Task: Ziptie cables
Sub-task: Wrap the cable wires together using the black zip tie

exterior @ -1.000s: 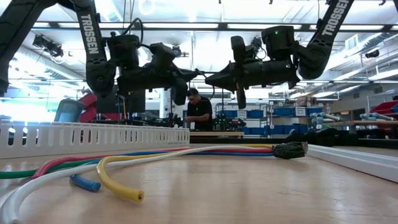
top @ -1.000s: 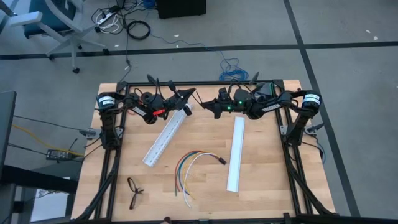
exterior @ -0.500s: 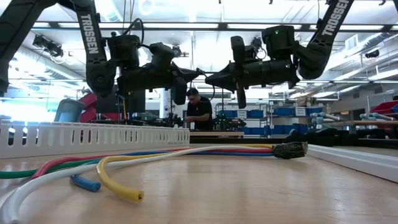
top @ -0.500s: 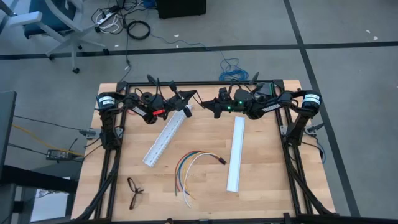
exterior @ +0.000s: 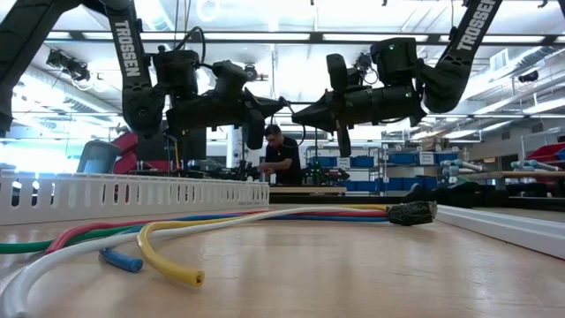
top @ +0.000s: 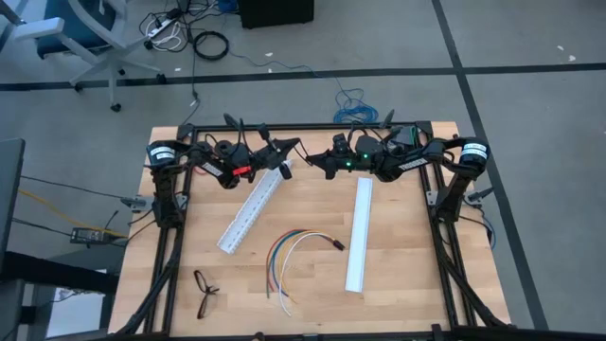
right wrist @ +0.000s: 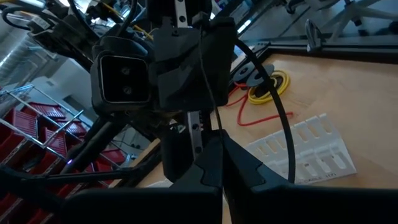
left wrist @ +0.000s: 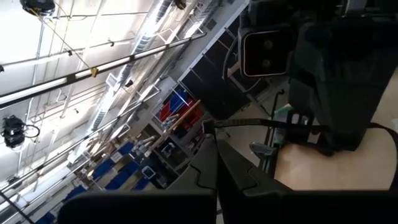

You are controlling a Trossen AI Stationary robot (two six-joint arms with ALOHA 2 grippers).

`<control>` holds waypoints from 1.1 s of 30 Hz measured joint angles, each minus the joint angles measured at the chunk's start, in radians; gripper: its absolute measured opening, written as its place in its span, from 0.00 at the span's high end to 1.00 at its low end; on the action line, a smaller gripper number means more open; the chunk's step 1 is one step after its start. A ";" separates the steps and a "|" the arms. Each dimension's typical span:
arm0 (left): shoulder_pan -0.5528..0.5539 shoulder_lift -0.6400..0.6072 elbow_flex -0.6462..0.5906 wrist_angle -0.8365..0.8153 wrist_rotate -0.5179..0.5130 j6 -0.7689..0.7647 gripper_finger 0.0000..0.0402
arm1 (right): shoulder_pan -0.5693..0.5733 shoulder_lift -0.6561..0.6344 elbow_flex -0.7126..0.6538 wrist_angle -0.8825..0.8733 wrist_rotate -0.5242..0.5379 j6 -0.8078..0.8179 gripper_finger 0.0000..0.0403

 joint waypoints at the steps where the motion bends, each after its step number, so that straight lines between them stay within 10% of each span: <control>1: 0.000 0.000 0.000 0.000 0.005 0.000 1.00 | 0.000 0.000 0.000 0.001 0.000 0.001 1.00; 33: -0.019 0.000 0.003 -0.035 -0.086 0.103 1.00 | -0.008 -0.003 0.000 -0.034 0.070 0.021 1.00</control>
